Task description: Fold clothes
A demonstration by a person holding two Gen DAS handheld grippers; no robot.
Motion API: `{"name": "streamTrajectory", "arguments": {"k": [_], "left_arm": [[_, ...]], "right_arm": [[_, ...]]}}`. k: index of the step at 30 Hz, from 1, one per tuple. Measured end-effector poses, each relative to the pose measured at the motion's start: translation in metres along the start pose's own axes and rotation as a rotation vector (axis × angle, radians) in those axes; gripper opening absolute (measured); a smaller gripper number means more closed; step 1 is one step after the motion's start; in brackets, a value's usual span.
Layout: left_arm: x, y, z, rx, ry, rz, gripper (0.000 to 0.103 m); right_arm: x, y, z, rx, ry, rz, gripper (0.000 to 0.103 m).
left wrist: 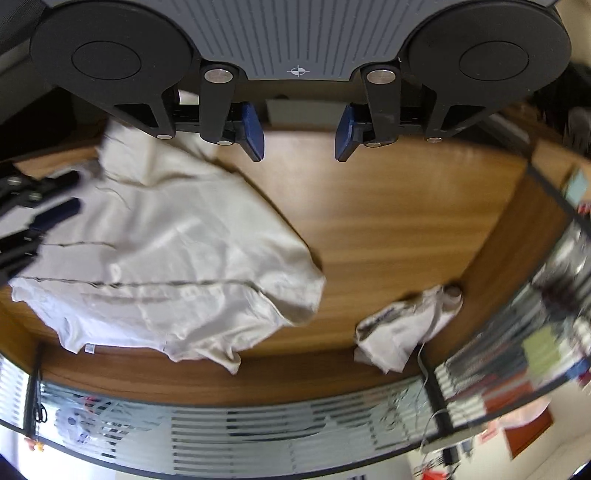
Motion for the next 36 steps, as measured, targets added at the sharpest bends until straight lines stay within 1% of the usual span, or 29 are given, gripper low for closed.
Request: {"name": "streamTrajectory", "arguments": {"k": [1,3,5,11,13,16,18,20,23,24,26,29,32,33,34,35,36], "left_arm": [[0.009,0.006,0.008,0.025,-0.008,-0.014,0.045],[0.027,0.017,0.026,0.091,-0.035,-0.066,0.045],[0.048,0.025,0.044,0.179,-0.068,-0.128,0.049],[0.122,0.048,0.086,0.461,-0.201,-0.378,0.05],[0.143,0.056,0.097,0.54,-0.243,-0.432,0.05],[0.173,0.063,0.113,0.639,-0.28,-0.505,0.051],[0.192,0.06,0.121,0.685,-0.295,-0.53,0.051],[0.211,0.055,0.129,0.726,-0.304,-0.554,0.051],[0.23,0.044,0.134,0.787,-0.303,-0.61,0.051],[0.235,0.041,0.134,0.811,-0.301,-0.626,0.05],[0.238,0.034,0.131,0.868,-0.319,-0.65,0.05],[0.244,0.024,0.127,0.953,-0.347,-0.685,0.049],[0.249,0.014,0.122,1.037,-0.375,-0.719,0.047],[0.25,0.012,0.121,1.057,-0.385,-0.726,0.045],[0.25,0.01,0.121,1.072,-0.389,-0.734,0.039],[0.252,0.008,0.126,1.059,-0.377,-0.744,0.029],[0.253,0.006,0.131,1.045,-0.364,-0.754,0.022]], "right_arm": [[-0.001,0.0,0.003,0.027,-0.021,-0.02,0.029],[-0.003,-0.001,0.008,0.084,-0.065,-0.071,0.032],[-0.002,0.001,0.015,0.149,-0.103,-0.137,0.034],[0.023,0.008,0.031,0.432,-0.259,-0.371,0.034],[0.037,0.017,0.035,0.531,-0.318,-0.457,0.034],[0.063,0.03,0.04,0.668,-0.386,-0.562,0.034],[0.085,0.04,0.044,0.733,-0.408,-0.612,0.034],[0.108,0.046,0.047,0.792,-0.411,-0.647,0.034],[0.139,0.052,0.049,0.851,-0.392,-0.695,0.034],[0.148,0.052,0.05,0.857,-0.376,-0.713,0.034],[0.165,0.05,0.054,0.851,-0.334,-0.749,0.034],[0.183,0.045,0.06,0.814,-0.266,-0.783,0.034],[0.197,0.037,0.068,0.74,-0.155,-0.835,0.034],[0.2,0.033,0.07,0.721,-0.123,-0.842,0.034],[0.203,0.03,0.072,0.704,-0.09,-0.847,0.034],[0.205,0.026,0.073,0.691,-0.058,-0.846,0.029],[0.206,0.024,0.073,0.68,-0.034,-0.841,0.022]]}}
Point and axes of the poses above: each gripper's, at about its wrist camera, not at the fingertips, and x roughly the way its jaws point, y to its left, z to its top, the point moved 2 cm from there along x, roughly the way its jaws point, and after that the axes turned 14 degrees about z, right-handed, at the moved point
